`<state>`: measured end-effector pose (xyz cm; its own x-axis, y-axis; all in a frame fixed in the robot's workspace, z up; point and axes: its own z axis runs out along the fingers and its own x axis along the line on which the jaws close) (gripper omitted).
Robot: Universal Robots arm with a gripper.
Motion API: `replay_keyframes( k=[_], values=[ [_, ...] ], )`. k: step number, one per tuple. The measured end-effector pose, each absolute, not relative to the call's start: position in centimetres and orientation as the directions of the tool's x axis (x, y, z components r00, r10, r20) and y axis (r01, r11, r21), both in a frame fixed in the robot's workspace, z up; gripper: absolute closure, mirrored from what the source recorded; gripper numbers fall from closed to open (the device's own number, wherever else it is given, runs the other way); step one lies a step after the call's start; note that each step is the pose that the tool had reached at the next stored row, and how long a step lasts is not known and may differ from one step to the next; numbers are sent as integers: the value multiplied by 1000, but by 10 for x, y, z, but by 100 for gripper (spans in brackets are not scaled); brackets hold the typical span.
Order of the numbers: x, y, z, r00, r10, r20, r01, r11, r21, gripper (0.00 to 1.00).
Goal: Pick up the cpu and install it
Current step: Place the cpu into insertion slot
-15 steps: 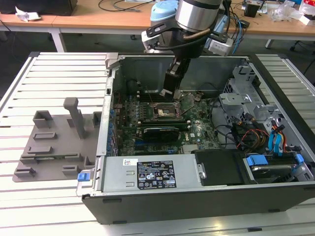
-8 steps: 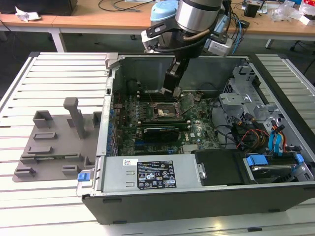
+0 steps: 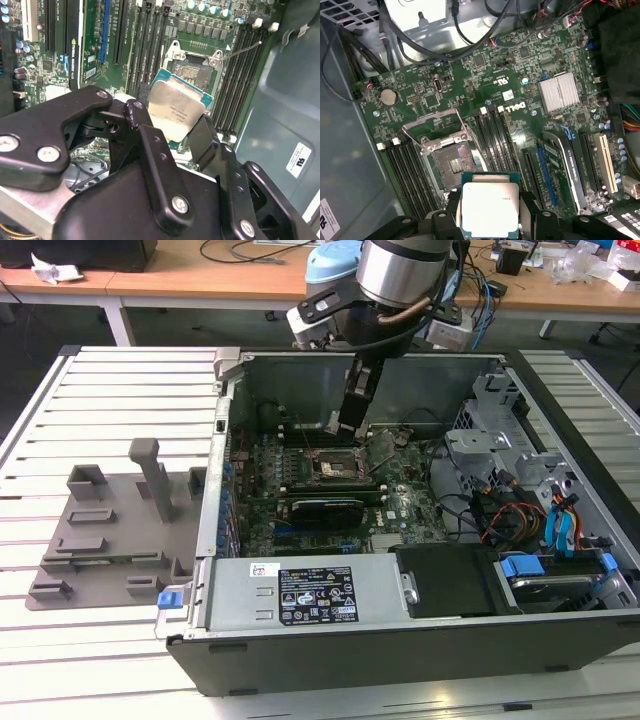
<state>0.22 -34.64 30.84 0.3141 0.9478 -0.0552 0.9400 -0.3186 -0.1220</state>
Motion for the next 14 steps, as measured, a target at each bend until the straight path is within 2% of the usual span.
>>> replay_keyframes(
  k=[4,7,14],
  values=[
    [2,-346,308,317,948,-33,946,-318,-57,45],
    [2,-346,308,317,948,-33,946,-318,-57,45],
    [2,-346,308,86,996,-34,994,-88,-56,45]
  ],
)
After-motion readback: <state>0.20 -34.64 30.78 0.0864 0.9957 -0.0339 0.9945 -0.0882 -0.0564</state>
